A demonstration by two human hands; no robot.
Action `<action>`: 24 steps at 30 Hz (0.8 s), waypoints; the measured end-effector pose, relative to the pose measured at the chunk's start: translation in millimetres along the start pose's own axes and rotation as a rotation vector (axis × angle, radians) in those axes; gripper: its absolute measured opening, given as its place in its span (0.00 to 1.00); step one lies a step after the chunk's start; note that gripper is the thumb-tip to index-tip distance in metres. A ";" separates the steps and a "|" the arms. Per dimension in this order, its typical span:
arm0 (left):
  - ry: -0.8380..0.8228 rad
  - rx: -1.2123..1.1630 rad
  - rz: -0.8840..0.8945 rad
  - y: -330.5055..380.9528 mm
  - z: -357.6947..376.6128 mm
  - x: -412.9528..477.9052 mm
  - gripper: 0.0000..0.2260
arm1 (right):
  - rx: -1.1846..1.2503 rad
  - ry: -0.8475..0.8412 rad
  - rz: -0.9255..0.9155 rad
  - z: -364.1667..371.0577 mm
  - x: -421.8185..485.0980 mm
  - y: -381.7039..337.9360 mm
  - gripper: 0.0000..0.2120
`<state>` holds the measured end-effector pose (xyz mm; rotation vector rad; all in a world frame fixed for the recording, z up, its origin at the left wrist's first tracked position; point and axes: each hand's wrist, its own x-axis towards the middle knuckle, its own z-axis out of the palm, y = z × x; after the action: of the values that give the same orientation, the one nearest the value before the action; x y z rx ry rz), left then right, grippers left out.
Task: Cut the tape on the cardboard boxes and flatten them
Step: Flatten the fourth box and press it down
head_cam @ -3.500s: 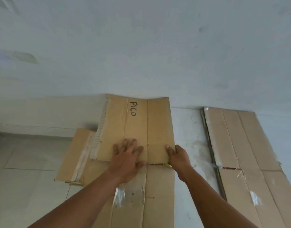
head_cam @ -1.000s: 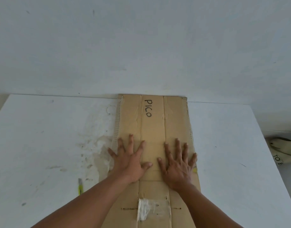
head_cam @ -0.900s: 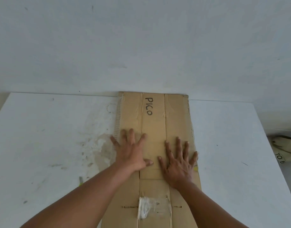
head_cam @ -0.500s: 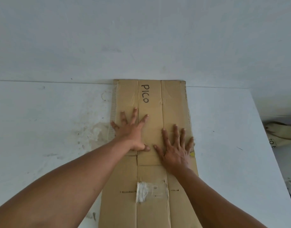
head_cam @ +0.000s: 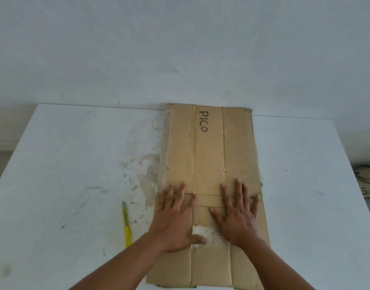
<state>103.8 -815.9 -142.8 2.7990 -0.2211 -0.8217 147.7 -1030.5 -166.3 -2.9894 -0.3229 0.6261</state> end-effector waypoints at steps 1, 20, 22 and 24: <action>-0.015 0.007 0.004 -3.1 4.4 -5.1 0.54 | -0.006 0.001 0.002 0.6 -0.1 -0.1 0.39; 0.012 -0.102 0.164 -36.3 8.0 -11.3 0.47 | -0.064 -0.097 0.055 -7.7 0.0 -9.8 0.38; 0.035 -0.124 0.185 -48.4 2.4 -23.6 0.42 | -0.089 -0.138 0.109 -14.2 -0.4 -20.7 0.38; 0.047 -0.179 0.182 -64.9 -1.7 -40.9 0.35 | -0.067 -0.135 0.196 -21.6 -1.5 -42.3 0.38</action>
<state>76.0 -744.6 -136.4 2.5825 -0.3694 -0.6956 147.0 -990.1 -141.3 -3.0733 -0.0583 0.8548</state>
